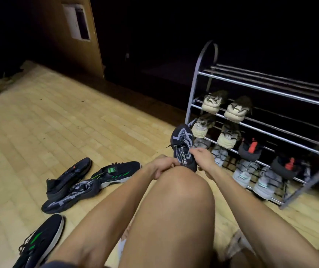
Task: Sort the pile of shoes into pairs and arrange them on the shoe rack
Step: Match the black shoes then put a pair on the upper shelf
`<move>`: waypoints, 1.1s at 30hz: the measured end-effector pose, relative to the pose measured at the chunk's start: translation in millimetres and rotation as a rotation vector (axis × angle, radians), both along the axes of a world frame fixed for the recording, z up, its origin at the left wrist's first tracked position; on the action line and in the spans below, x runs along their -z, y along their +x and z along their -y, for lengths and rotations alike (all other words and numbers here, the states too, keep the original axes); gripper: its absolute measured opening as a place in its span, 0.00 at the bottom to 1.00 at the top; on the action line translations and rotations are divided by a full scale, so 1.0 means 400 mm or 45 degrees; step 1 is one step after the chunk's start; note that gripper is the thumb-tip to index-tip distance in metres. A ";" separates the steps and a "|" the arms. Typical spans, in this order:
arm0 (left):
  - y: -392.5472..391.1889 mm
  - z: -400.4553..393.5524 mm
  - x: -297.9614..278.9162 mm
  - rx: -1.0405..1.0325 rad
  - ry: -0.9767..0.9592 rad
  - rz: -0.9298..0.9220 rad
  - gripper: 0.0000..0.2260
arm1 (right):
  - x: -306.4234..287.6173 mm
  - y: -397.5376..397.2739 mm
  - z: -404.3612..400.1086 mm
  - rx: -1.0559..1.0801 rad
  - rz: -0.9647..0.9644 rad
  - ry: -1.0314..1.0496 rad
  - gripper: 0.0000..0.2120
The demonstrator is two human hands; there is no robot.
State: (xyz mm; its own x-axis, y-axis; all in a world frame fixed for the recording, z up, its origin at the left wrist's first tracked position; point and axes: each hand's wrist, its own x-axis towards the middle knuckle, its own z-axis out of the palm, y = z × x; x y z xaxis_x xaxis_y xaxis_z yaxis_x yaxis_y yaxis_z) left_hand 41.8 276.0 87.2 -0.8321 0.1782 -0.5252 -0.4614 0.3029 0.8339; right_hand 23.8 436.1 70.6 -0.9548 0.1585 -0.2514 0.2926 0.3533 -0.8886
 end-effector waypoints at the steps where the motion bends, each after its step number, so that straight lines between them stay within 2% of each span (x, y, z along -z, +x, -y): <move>1: -0.007 -0.025 -0.018 0.013 0.011 -0.021 0.04 | -0.020 0.006 -0.017 0.034 -0.028 0.004 0.10; 5: -0.038 -0.098 -0.095 0.134 0.127 -0.003 0.04 | -0.127 0.055 -0.106 0.052 -0.081 0.135 0.14; 8: -0.056 -0.148 -0.186 0.301 0.041 -0.056 0.05 | -0.196 0.090 -0.158 0.092 -0.074 0.187 0.14; 11: -0.059 -0.199 -0.263 0.378 -0.067 -0.096 0.05 | -0.234 0.098 -0.205 0.121 -0.098 0.189 0.12; 16: -0.076 -0.289 -0.329 0.466 -0.181 -0.110 0.09 | -0.290 0.077 -0.294 0.124 -0.076 0.126 0.09; 20: -0.106 -0.395 -0.343 0.528 -0.240 -0.149 0.10 | -0.291 0.055 -0.383 0.149 -0.064 0.141 0.10; 22: -0.117 -0.455 -0.336 0.543 -0.246 -0.198 0.08 | -0.285 0.040 -0.431 0.166 -0.053 0.188 0.11; 25: -0.132 -0.536 -0.316 0.546 -0.217 -0.297 0.10 | -0.282 0.011 -0.503 0.198 -0.086 0.287 0.11; 29: -0.195 -0.619 -0.267 0.472 -0.213 -0.382 0.10 | -0.266 -0.029 -0.567 0.184 -0.151 0.468 0.13; 33: -0.260 -0.679 -0.228 0.414 -0.133 -0.454 0.10 | -0.243 -0.091 -0.623 0.255 -0.174 0.515 0.13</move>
State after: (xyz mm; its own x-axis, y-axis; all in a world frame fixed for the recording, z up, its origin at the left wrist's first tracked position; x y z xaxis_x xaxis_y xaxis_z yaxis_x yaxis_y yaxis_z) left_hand -62.2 547.6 178.5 -0.8730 0.4205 -0.2470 -0.0206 0.4741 0.8802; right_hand -12.4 685.5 167.8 -0.9154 0.4026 -0.0053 0.2803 0.6277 -0.7262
